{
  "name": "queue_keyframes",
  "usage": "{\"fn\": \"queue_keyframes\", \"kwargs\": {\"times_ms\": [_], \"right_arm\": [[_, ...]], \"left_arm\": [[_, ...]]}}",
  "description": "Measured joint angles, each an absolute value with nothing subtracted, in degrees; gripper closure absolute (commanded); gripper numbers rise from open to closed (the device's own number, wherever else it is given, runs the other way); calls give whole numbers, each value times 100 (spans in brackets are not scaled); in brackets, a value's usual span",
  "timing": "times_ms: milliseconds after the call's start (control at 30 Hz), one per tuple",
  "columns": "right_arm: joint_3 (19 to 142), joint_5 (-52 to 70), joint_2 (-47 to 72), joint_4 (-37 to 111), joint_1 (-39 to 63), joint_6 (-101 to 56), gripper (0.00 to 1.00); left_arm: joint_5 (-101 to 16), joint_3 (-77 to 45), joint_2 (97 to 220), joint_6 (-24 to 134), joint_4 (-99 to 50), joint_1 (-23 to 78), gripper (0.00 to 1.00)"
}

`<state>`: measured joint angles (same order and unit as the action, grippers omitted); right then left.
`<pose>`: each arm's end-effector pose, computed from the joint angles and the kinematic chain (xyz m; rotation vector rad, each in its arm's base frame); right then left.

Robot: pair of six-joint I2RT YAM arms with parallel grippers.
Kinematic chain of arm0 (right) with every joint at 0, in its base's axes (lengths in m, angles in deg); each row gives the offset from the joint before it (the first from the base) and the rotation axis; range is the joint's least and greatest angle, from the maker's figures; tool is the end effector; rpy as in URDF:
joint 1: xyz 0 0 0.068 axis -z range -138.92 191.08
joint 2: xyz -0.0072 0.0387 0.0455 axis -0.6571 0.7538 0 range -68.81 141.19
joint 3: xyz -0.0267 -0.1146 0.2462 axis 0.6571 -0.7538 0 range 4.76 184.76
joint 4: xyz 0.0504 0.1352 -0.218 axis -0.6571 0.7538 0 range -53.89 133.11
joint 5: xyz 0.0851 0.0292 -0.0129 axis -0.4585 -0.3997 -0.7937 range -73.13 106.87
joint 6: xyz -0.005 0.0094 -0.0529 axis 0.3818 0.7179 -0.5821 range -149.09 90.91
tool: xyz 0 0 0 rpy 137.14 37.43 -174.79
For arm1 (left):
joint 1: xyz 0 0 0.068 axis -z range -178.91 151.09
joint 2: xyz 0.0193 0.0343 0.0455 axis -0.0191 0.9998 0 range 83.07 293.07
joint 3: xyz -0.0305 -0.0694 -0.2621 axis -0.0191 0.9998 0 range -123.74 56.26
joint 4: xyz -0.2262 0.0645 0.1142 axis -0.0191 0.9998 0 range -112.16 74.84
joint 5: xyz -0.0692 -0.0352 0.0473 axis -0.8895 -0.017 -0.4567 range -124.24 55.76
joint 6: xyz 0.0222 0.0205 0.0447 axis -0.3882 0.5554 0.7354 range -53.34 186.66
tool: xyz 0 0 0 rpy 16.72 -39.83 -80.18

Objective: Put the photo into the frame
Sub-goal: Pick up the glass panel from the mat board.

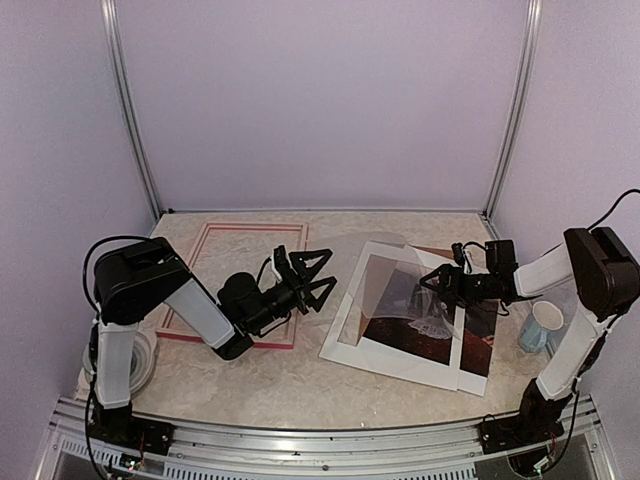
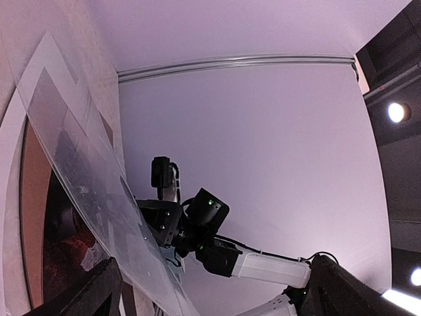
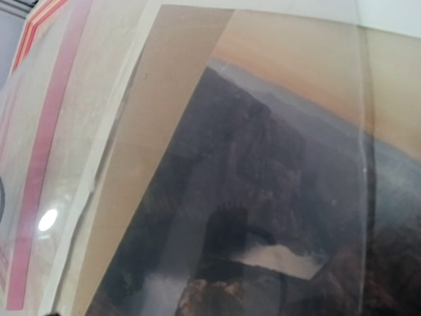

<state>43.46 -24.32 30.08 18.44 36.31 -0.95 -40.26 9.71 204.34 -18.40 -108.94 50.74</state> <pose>0.3059 0.0490 0.1235 0.0941 2.3384 1.1197 0.2474 -0.2968 0.1415 -0.4103 1.6471 -1.9668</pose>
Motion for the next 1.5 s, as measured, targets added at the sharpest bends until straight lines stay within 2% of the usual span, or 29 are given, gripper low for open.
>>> {"fn": "queue_keyframes", "kwargs": {"times_ms": [967, 1500], "right_arm": [[4346, -2583, 3036, 1853, 3395, -139, 1], [4346, -2578, 3036, 1853, 3386, -145, 1]], "left_arm": [[-3797, 805, 20434, -2012, -11108, 5057, 1], [-4009, 939, 20247, -1566, -9401, 5057, 2]]}}
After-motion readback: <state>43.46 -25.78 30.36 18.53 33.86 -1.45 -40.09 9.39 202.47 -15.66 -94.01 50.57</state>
